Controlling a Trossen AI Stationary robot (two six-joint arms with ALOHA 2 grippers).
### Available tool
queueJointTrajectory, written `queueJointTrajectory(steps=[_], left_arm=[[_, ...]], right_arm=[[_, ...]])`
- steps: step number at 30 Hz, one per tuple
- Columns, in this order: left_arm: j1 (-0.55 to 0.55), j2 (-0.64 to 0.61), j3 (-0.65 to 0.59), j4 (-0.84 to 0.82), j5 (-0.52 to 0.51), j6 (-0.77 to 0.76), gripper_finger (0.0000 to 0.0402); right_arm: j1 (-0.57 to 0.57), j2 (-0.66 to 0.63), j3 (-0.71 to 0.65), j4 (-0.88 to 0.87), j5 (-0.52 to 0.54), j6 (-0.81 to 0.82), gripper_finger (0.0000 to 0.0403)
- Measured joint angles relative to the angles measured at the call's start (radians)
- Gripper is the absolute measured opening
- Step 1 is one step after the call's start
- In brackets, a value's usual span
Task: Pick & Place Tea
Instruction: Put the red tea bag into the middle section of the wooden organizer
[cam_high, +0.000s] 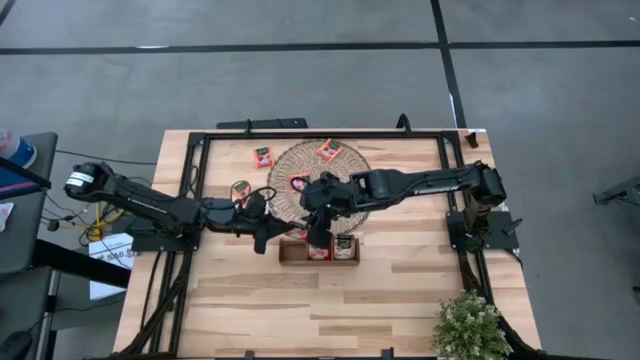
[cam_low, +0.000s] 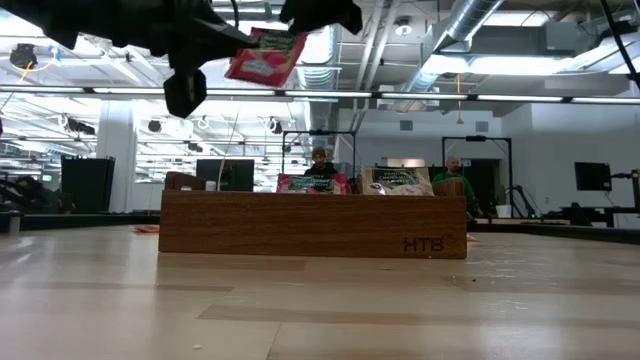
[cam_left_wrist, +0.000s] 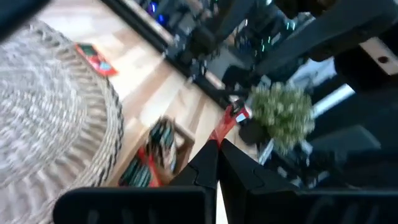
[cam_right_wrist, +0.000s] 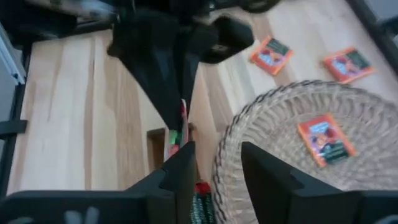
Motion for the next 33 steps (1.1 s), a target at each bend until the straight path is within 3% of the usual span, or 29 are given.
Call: queueJointTrajectory(steps=[10,15,19,25,28,33], left_arm=[[-0.101,0.269,0.0,0.34,-0.21,-0.051,0.0],[-0.138,0.358,0.003,0.477,-0.296,-0.06,0.0],[-0.156,0.421,0.054,0.48,-0.334,-0.06,0.0],[-0.173,0.53,0.109,0.489,-0.355,-0.084,0.0],[-0.18,0.579,0.109,0.538,-0.392,-0.134,0.0],[-0.203,0.625,0.111,0.606,-0.449,-0.14,0.0]], right_arm=[[-0.012,0.0,0.064,-0.036,0.006,-0.066,0.0131],[-0.012,0.0,0.077,-0.088,0.084,-0.101,0.0122],[-0.012,-0.012,0.077,-0.115,0.168,-0.159,0.0115],[-0.015,-0.035,0.077,-0.265,0.38,-0.195,0.0103],[-0.027,-0.071,0.075,-0.371,0.396,-0.175,0.0091],[-0.039,-0.172,0.0,-0.364,0.394,-0.158,0.0065]])
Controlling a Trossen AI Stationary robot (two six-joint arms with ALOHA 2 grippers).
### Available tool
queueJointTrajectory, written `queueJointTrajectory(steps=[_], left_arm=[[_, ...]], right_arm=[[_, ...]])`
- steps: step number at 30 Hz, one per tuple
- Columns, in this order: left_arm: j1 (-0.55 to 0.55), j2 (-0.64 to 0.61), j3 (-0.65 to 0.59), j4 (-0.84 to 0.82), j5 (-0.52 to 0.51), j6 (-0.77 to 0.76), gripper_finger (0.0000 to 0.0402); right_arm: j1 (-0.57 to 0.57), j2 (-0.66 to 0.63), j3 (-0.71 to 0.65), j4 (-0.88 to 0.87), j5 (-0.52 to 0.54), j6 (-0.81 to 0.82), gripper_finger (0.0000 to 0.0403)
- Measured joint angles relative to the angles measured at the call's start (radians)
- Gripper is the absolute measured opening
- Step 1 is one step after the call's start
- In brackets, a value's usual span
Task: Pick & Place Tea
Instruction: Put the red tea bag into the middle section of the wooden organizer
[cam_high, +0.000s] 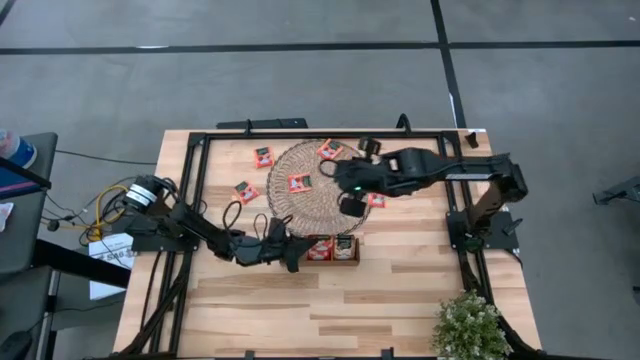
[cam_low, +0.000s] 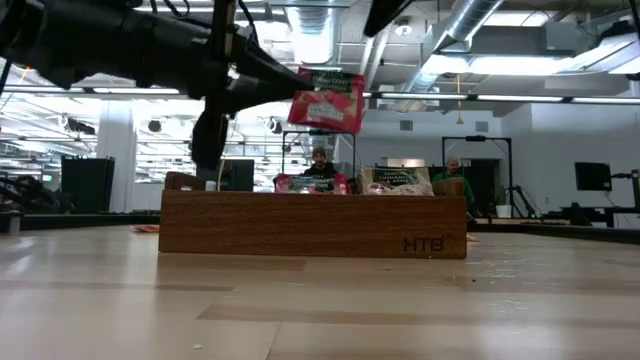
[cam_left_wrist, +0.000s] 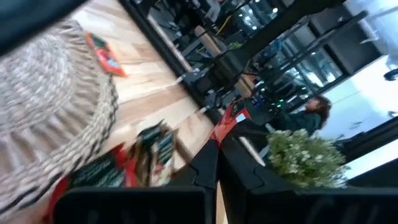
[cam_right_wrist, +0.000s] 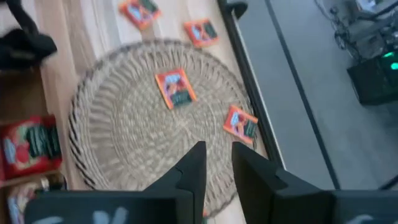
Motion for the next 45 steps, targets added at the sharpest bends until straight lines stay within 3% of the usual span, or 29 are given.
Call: queueJointTrajectory(steps=[4,8,14,18,28,36,40,45], left_arm=[[-0.03,0.03,-0.001,0.004,-0.05,-0.021,0.0],[-0.052,0.041,0.0,0.01,-0.104,-0.035,0.0],[-0.059,0.038,0.001,-0.021,-0.118,-0.097,0.0],[-0.059,-0.002,-0.002,0.004,-0.1,-0.042,0.0],[-0.064,-0.109,-0.001,-0.064,-0.135,-0.037,0.0],[-0.126,-0.192,0.074,-0.46,-0.229,-0.165,0.0],[-0.168,-0.17,0.107,-0.504,-0.386,-0.232,0.0],[-0.2,-0.029,0.182,-0.512,-0.533,-0.358,0.0]], right_arm=[[0.003,-0.123,-0.152,0.094,-0.011,0.009,0.0053],[0.002,-0.264,-0.357,0.269,-0.096,0.02,0.0049],[0.002,-0.478,-0.65,0.518,-0.171,0.095,0.0049],[0.014,-0.584,-0.776,0.605,-0.182,0.17,0.0049],[0.042,-0.645,-0.841,0.61,-0.18,0.212,0.0049],[0.04,-0.628,-0.841,0.604,-0.178,0.202,0.0049],[0.043,-0.629,-0.841,0.605,-0.179,0.177,0.0049],[0.058,-0.629,-0.841,0.606,-0.181,0.124,0.0049]])
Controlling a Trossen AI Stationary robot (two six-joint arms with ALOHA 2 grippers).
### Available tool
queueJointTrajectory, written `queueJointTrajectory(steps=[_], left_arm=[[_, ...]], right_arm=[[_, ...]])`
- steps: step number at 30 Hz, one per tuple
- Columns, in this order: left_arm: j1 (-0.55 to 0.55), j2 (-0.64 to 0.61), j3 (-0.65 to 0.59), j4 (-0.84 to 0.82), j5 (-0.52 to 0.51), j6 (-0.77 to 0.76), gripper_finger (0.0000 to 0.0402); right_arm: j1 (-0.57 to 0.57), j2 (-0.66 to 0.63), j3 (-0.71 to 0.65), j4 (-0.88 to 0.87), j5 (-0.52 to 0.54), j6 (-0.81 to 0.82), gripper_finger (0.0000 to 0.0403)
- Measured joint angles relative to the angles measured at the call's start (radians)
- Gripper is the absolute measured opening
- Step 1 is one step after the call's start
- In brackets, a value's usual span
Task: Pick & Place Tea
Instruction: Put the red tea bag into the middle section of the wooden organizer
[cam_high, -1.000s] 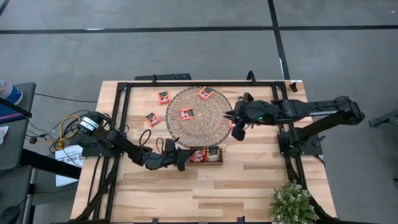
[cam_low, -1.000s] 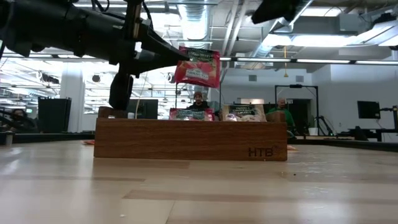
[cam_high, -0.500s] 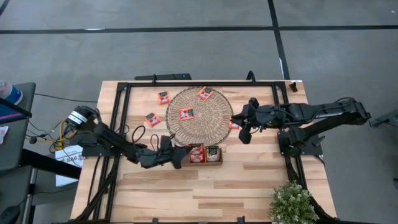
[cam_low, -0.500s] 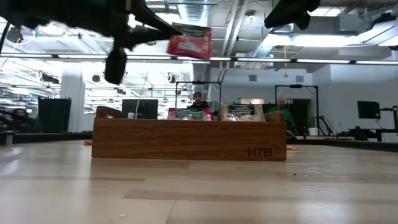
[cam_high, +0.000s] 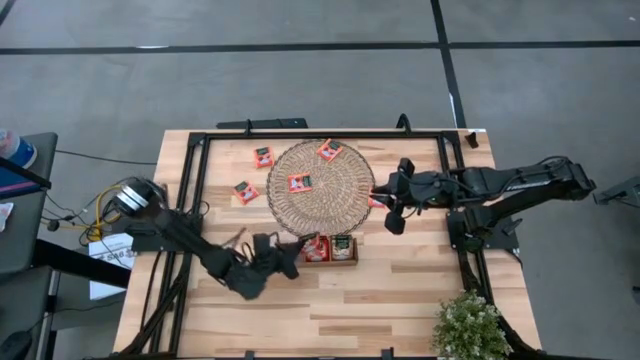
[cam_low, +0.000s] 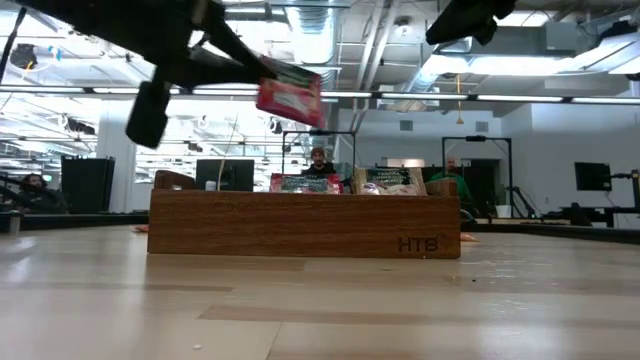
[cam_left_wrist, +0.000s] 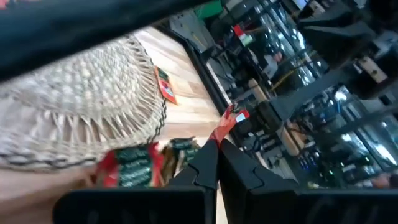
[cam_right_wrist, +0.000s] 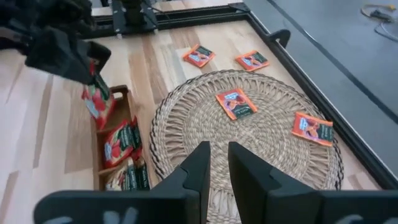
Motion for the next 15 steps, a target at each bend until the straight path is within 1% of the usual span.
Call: queueJointTrajectory(steps=[3,5,7,10,12,15], left_arm=[[-0.002,0.1,0.104,-0.004,-0.018,0.012,0.0],[-0.002,0.148,0.182,-0.046,-0.02,0.017,0.0],[-0.002,0.173,0.253,-0.148,-0.021,0.006,0.0],[-0.002,0.175,0.33,-0.335,-0.039,-0.051,0.0],[-0.002,0.174,0.367,-0.467,-0.052,-0.094,0.0],[0.002,0.174,0.392,-0.638,-0.034,-0.212,0.0]], right_arm=[[0.005,0.0,0.0,-0.001,-0.004,-0.016,0.0049],[0.017,0.0,0.0,0.0,-0.004,-0.027,0.0049],[0.026,0.0,0.0,0.0,-0.004,-0.039,0.0049],[0.042,0.0,0.0,0.0,-0.005,-0.054,0.0049],[0.05,0.0,0.0,0.0,-0.005,-0.054,0.0049],[0.061,0.0,0.0,0.0,-0.004,-0.054,0.0049]])
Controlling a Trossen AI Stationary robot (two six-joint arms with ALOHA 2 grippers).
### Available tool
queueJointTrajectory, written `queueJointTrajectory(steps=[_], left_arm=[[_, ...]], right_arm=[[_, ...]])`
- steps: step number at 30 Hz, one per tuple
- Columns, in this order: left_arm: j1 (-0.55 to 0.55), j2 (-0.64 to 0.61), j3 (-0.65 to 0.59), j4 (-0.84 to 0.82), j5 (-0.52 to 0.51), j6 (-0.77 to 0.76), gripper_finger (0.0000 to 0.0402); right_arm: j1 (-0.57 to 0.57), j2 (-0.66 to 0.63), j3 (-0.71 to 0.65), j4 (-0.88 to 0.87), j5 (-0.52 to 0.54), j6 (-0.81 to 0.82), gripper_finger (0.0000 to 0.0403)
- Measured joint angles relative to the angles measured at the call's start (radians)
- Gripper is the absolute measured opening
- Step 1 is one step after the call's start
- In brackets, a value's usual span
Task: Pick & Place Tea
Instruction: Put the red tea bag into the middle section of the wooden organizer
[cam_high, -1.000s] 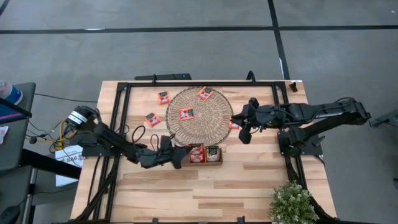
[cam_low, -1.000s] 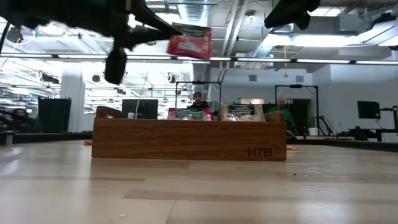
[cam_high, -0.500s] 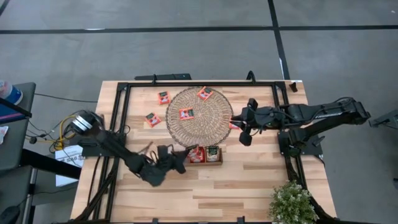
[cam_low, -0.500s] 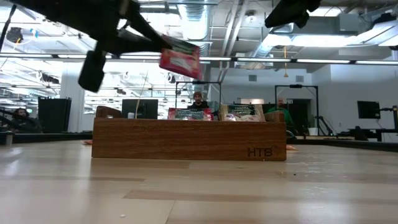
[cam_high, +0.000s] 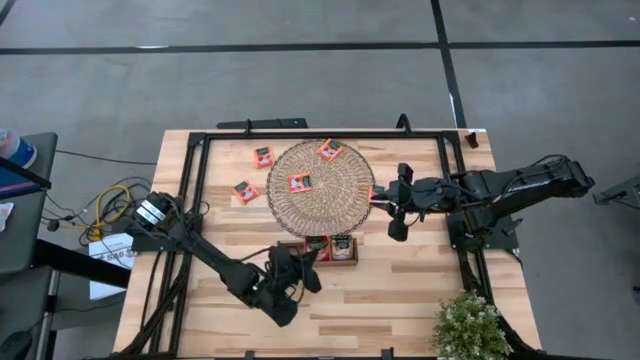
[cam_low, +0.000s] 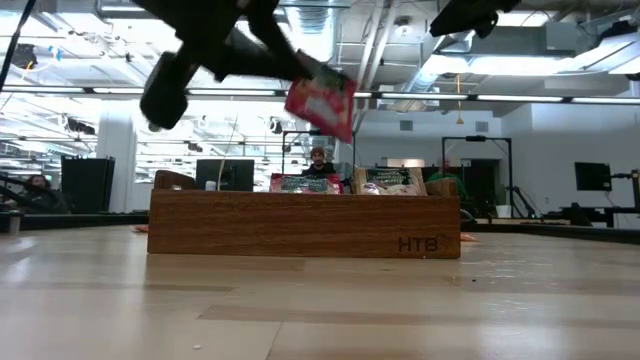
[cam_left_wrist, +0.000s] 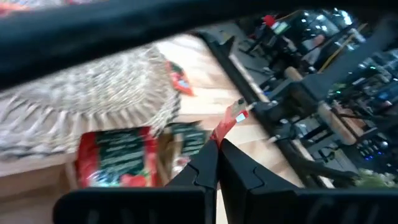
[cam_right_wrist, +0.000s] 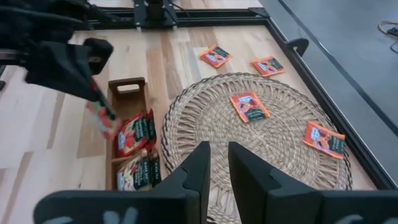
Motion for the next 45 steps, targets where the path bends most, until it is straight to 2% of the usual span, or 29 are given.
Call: queueJointTrajectory(steps=[4,14,27,38,45], left_arm=[[0.017,0.0,0.0,-0.096,0.05,-0.125,0.0],[0.072,0.0,0.0,-0.096,0.167,-0.109,0.0],[0.078,-0.029,0.0,-0.141,0.176,-0.137,0.0],[0.13,-0.029,0.0,-0.144,0.331,-0.173,0.0],[0.149,-0.029,0.0,-0.144,0.374,-0.173,0.0]], right_arm=[[0.017,0.0,0.0,0.0,0.0,0.001,0.0049],[0.029,0.0,0.0,0.005,0.003,0.001,0.0049],[0.029,0.0,0.0,0.006,0.003,0.001,0.0049],[0.029,0.0,0.0,0.007,0.003,0.001,0.0049],[0.029,0.0,0.0,0.007,0.003,0.001,0.0049]])
